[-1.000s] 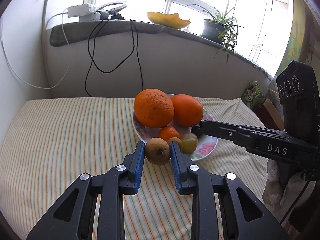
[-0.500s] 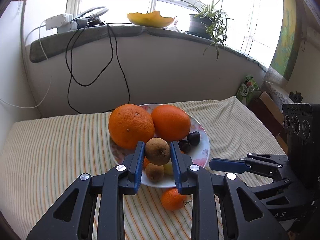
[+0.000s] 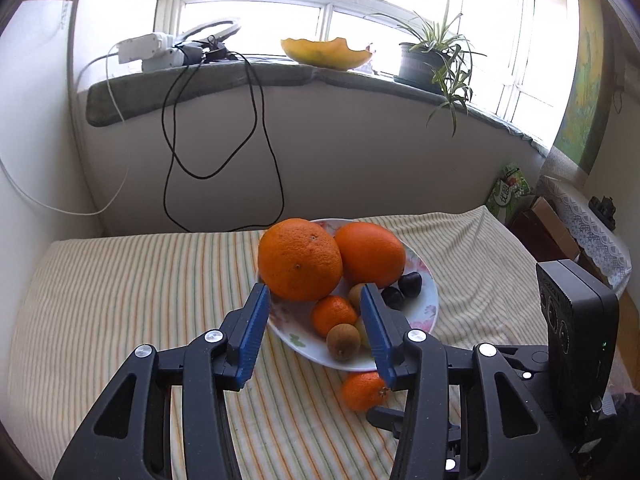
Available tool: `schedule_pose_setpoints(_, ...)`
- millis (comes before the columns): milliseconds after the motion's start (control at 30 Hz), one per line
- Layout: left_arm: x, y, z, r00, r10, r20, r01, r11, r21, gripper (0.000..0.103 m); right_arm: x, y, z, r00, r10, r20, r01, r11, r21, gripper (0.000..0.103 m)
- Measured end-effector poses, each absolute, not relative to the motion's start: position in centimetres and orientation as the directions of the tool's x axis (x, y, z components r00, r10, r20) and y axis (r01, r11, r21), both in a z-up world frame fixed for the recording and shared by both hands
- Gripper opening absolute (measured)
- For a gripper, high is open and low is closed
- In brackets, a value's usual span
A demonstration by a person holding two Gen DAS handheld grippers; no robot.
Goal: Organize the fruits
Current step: 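Lower the kiwi and tangerine onto the plate and open both tools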
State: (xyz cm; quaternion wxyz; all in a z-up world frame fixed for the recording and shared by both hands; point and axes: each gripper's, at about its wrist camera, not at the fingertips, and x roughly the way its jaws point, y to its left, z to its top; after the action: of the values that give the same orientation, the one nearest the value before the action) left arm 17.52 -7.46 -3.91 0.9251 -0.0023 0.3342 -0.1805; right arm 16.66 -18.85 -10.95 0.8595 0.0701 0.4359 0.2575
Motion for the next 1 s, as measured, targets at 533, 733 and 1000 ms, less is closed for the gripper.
schedule_pose_setpoints(533, 14.9, -5.1, -3.5, 0.735, -0.303, -0.606, 0.296, 0.948, -0.115, 0.047, 18.4, -16.0, -11.6, 0.486, 0.438, -0.756, -0.374, 0.886, 0.273, 0.040)
schedule_pose_setpoints(733, 14.5, -5.2, -3.6, 0.734, -0.307, -0.606, 0.294, 0.948, -0.123, 0.047, 17.4, -16.5, -11.1, 0.498, 0.449, -0.742, -0.378, 0.882, 0.280, 0.039)
schedule_pose_setpoints(1000, 14.0, -5.1, -3.6, 0.734, -0.310, -0.604, 0.289, 0.948, -0.135, 0.047, 14.7, -18.8, -8.3, 0.545, 0.473, -0.692, -0.390, 0.874, 0.290, 0.039)
